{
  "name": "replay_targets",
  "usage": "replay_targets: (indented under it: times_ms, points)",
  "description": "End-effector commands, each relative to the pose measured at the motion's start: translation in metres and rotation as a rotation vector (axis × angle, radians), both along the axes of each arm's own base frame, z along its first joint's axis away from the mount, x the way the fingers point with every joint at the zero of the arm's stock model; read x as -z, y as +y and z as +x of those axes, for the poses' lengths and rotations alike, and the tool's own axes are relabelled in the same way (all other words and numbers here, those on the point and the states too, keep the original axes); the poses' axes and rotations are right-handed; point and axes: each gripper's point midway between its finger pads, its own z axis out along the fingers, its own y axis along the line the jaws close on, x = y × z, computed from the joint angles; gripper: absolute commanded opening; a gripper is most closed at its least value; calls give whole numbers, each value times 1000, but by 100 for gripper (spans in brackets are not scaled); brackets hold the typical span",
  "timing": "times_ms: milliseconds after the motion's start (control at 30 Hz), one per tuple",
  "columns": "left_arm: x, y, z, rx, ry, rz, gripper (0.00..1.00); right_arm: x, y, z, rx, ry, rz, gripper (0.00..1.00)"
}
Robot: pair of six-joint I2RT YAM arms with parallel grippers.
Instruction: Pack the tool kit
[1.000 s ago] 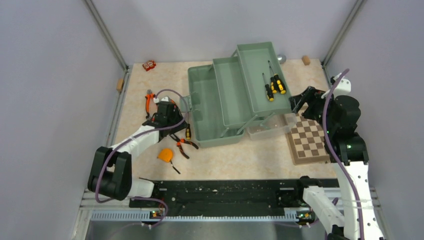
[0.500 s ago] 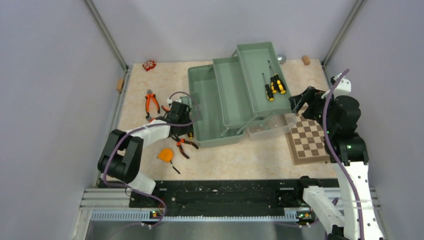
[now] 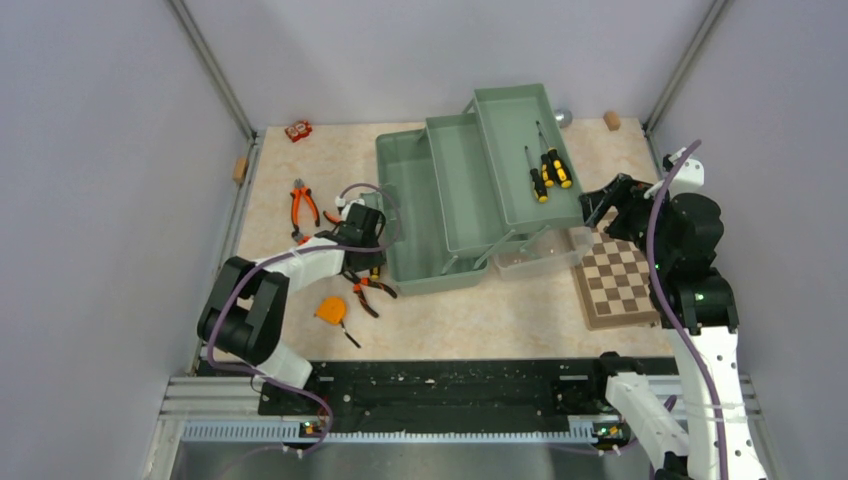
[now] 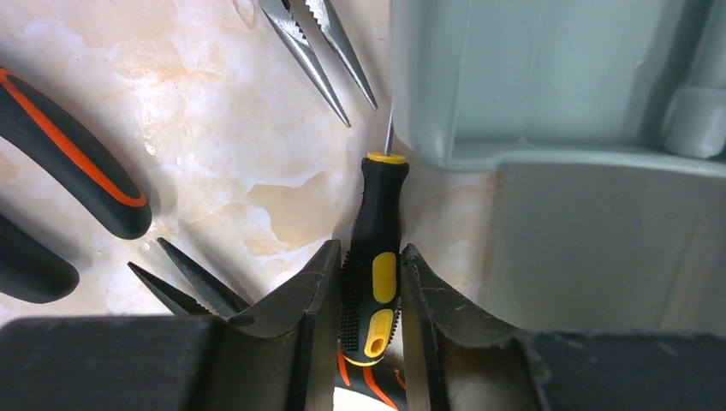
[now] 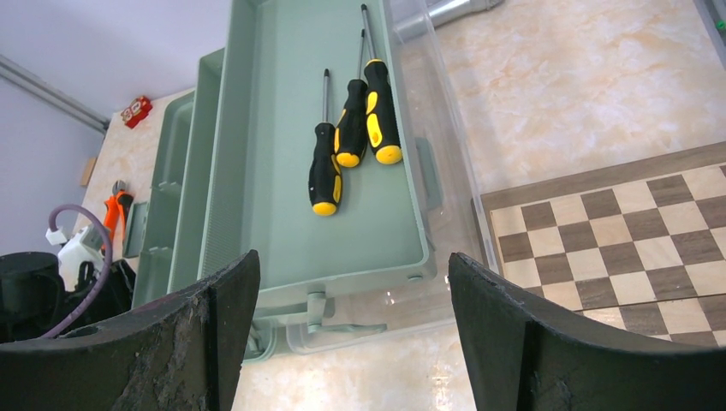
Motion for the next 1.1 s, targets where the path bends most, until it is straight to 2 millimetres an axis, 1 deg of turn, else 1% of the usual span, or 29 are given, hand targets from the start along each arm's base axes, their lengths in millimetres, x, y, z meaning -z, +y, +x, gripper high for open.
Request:
replay_targets:
  times_ms: [0,100,200,300,433,567,667,733,800,867,933,1000,1067]
  points:
    - [-23,-1,5,25,-47,4,10,-18,0,1,4,-70,1,80]
    - [-49,-3,7,30,-94,-24,0,-19,-1,1,6,-73,0,80]
    - [-75,-4,8,11,-145,-65,0,-21,-1,1,7,-77,1,80]
    - [-89,0,2,-17,-159,-81,0,-22,-1,1,8,-80,2,80]
    - [-90,18,-11,-76,-131,-78,0,-23,-1,1,8,-82,2,80]
    - [-81,49,-27,-165,-95,-39,0,-23,-1,1,8,-80,4,80]
    - [-79,71,-35,-225,-81,-16,0,-25,0,0,7,-86,7,80]
    - [-84,83,-36,-259,-96,-9,0,-25,0,-1,6,-88,7,80]
    - [-96,89,-33,-275,-134,-17,0,-26,0,-2,4,-91,9,80]
    - [-115,85,-26,-262,-198,-48,0,-26,1,-2,3,-91,11,80]
    - [-138,75,-18,-226,-267,-103,0,-25,1,-3,1,-91,14,80]
    - [-162,61,-9,-183,-328,-179,0,-25,3,-3,-6,-90,20,80]
    - [-186,41,-2,-137,-375,-293,0,-25,4,-4,-12,-90,25,80]
